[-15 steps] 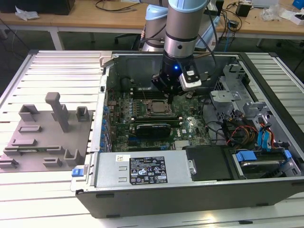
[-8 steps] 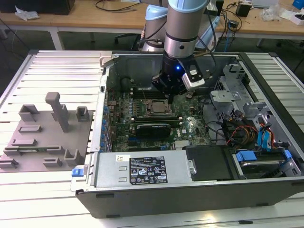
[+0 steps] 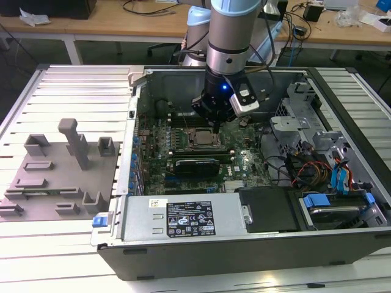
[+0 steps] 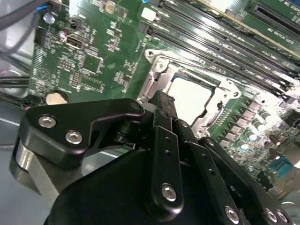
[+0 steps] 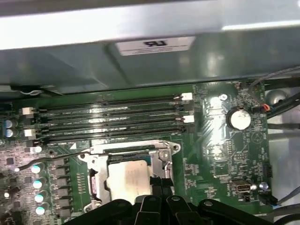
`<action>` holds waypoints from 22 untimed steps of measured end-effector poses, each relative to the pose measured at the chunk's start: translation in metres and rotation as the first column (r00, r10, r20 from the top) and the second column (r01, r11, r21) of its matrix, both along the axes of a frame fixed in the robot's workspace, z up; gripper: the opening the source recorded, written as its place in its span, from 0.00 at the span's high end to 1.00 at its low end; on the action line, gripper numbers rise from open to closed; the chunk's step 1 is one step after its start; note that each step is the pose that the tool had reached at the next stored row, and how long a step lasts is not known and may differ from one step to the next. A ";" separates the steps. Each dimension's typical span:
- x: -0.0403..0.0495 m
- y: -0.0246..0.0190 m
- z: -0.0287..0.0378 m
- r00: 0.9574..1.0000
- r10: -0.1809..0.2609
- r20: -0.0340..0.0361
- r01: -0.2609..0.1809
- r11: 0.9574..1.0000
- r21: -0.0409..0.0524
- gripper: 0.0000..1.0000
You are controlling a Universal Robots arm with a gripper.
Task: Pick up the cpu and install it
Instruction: 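Close the cpu cover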
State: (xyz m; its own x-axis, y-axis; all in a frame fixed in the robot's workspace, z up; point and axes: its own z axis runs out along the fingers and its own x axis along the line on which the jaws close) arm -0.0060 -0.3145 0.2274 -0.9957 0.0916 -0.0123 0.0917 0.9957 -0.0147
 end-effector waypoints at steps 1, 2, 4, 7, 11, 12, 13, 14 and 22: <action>-0.0030 0.0000 0.0000 1.000 0.001 0.001 -0.001 1.000 0.000 0.89; -0.0076 0.0000 -0.0001 1.000 0.001 0.003 -0.001 1.000 0.000 0.89; -0.0125 0.0000 -0.0001 1.000 0.001 0.005 -0.001 1.000 0.000 0.89; -0.0223 -0.0001 -0.0003 1.000 0.002 0.010 -0.002 1.000 0.000 0.89; -0.0366 -0.0001 -0.0019 1.000 0.004 0.018 -0.004 1.000 0.000 0.89; -0.0387 -0.0006 -0.0031 1.000 0.007 0.019 -0.007 1.000 0.001 0.89; -0.0399 -0.0007 -0.0039 1.000 0.008 0.019 -0.009 1.000 0.002 0.89; -0.0416 -0.0009 -0.0049 1.000 0.011 0.020 -0.011 1.000 0.002 0.89; -0.0578 -0.0009 -0.0152 0.999 0.027 0.023 -0.027 1.000 0.002 0.89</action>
State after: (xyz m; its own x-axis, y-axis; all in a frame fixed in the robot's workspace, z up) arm -0.0639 -0.3154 0.2123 -0.9973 0.0643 -0.0349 0.0647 0.9978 -0.0103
